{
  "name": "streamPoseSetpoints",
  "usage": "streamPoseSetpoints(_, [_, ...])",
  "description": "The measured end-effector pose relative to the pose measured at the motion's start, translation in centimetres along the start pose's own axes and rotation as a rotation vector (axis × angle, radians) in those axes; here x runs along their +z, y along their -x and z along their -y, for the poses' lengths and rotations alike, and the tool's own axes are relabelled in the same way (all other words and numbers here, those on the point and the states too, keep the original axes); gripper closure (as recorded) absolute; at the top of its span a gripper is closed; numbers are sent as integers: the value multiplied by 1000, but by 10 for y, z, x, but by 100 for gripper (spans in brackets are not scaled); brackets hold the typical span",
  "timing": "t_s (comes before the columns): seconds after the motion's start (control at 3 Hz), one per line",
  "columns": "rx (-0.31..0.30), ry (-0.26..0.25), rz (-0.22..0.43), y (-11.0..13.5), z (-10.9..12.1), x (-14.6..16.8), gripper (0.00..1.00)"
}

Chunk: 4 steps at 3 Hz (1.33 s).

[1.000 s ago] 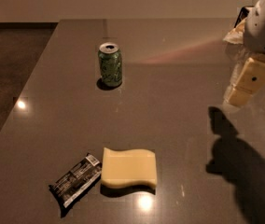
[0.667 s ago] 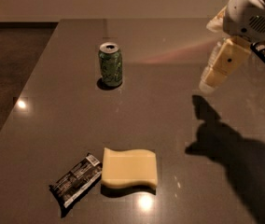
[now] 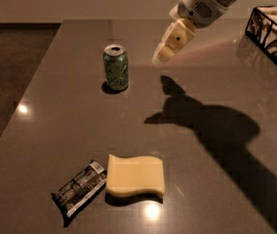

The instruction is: Pick green can

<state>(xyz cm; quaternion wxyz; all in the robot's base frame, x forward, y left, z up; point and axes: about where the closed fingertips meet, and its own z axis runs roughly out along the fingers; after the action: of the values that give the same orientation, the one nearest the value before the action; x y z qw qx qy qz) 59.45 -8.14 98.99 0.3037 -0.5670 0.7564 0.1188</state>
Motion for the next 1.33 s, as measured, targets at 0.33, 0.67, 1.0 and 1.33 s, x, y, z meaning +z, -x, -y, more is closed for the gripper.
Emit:
streamPoseSetpoints(0.33, [18,36,5,22,5,53,0])
streamPoseSetpoints(0.67, [4,85,-16,38,-2,99,0])
streamPoseSetpoints(1.0, [-26,139,-28,55,-13,134,3])
streamPoseSetpoints(1.33, [-48,163,-26,66,-18,144,26])
